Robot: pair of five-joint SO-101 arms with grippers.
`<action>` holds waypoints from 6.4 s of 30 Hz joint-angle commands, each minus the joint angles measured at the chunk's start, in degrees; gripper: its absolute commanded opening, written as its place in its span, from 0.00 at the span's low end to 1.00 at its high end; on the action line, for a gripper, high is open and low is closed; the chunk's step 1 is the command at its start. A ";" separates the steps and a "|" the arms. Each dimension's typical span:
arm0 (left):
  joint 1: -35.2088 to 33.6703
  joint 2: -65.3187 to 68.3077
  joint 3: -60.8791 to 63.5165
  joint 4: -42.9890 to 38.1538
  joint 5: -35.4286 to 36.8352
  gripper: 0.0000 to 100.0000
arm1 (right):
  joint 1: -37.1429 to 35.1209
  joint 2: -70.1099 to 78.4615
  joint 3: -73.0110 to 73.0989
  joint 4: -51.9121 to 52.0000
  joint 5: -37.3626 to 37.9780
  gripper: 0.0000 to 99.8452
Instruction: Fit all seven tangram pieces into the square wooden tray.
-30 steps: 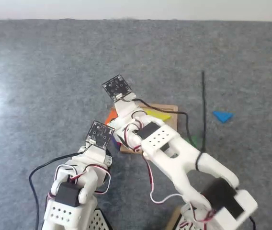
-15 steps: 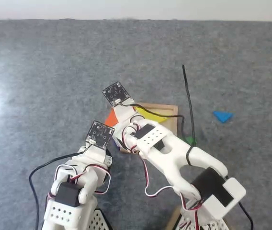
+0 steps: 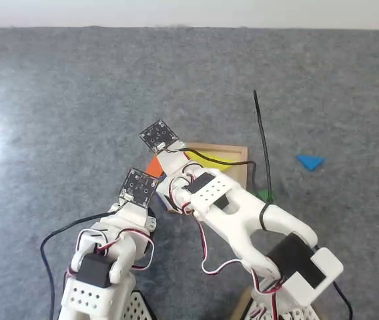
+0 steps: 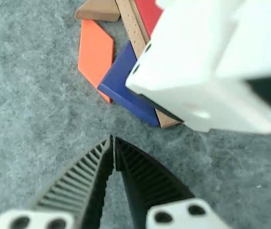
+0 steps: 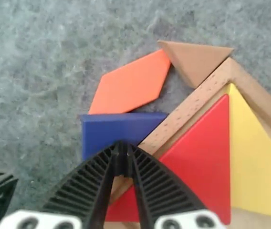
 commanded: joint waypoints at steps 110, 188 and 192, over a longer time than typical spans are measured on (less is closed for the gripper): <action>-0.26 -1.14 -0.75 0.18 -0.26 0.02 | 29.05 -8.40 -8.35 15.52 11.78 0.01; -0.26 -1.14 -0.75 0.18 -0.26 0.02 | 11.38 -25.36 20.22 0.57 12.40 0.01; -0.26 -1.14 -0.75 0.18 -0.26 0.02 | 11.38 -25.36 20.40 0.57 12.40 0.01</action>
